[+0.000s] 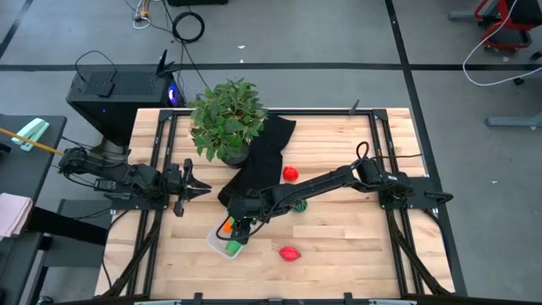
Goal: Pick and placing Produce into tupperware
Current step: Put the light green cabbage into the transparent bin, then put the red apple into the transparent bin
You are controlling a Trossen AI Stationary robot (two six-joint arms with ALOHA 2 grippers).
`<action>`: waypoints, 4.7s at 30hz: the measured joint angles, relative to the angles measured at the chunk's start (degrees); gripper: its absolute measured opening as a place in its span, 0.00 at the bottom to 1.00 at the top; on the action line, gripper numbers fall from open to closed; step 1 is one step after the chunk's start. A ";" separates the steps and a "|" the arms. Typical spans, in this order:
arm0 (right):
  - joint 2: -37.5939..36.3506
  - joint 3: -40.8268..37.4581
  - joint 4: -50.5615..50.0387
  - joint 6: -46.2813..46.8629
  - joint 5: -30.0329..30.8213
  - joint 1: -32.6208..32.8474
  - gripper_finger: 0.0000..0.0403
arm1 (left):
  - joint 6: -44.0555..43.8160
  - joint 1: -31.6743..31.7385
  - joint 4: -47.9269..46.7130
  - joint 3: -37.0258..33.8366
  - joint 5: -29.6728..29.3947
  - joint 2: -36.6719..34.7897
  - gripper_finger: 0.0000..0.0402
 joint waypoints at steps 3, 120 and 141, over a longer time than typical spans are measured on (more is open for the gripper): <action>0.00 -0.06 -0.16 0.03 0.01 0.02 0.54 | 0.00 0.00 0.01 0.00 0.01 -0.01 0.14; -38.85 -41.79 -7.02 -11.84 17.47 -14.75 0.88 | 1.47 0.00 -0.35 0.02 -1.73 0.01 0.13; -35.65 -41.46 -7.82 16.39 14.54 -15.22 0.85 | 0.35 0.00 -0.48 0.02 -1.73 -0.01 0.15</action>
